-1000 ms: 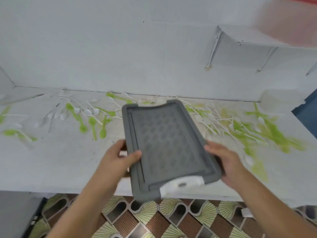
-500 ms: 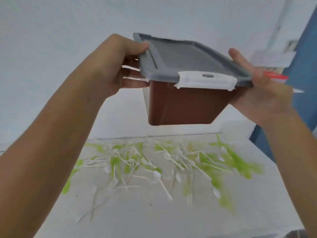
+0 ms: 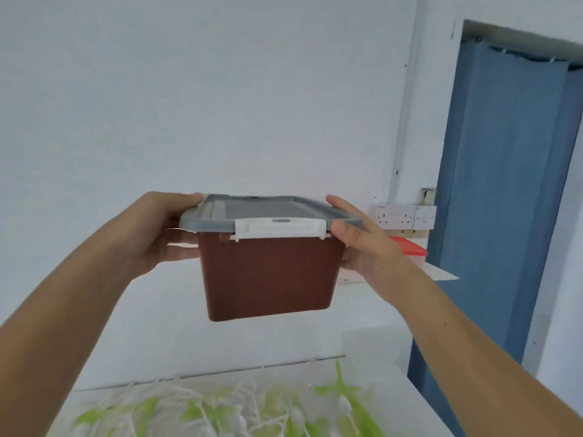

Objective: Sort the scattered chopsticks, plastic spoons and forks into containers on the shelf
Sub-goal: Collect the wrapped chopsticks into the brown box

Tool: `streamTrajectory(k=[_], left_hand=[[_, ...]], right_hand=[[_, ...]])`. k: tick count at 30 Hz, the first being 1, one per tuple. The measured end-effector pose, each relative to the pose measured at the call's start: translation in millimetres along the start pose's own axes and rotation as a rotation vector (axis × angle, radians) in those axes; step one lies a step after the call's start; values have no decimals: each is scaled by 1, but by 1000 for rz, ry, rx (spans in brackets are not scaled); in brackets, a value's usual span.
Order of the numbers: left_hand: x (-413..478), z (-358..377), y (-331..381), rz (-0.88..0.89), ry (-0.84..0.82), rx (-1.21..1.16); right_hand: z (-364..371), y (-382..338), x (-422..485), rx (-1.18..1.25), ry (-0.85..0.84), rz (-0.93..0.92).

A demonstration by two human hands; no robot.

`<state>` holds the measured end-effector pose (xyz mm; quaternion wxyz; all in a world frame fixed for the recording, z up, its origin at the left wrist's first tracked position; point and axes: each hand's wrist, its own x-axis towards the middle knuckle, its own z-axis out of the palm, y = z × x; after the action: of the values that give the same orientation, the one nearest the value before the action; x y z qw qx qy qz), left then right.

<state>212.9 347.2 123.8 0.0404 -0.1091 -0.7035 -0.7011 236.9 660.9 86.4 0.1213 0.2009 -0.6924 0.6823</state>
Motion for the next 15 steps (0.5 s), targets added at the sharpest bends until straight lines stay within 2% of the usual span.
streamTrajectory(k=[8, 15], left_hand=[[8, -19, -33, -83, 118, 18], [54, -28, -53, -153, 120, 24]], right_hand=[[13, 53, 22, 60, -105, 22], [25, 76, 55, 113, -55, 53]])
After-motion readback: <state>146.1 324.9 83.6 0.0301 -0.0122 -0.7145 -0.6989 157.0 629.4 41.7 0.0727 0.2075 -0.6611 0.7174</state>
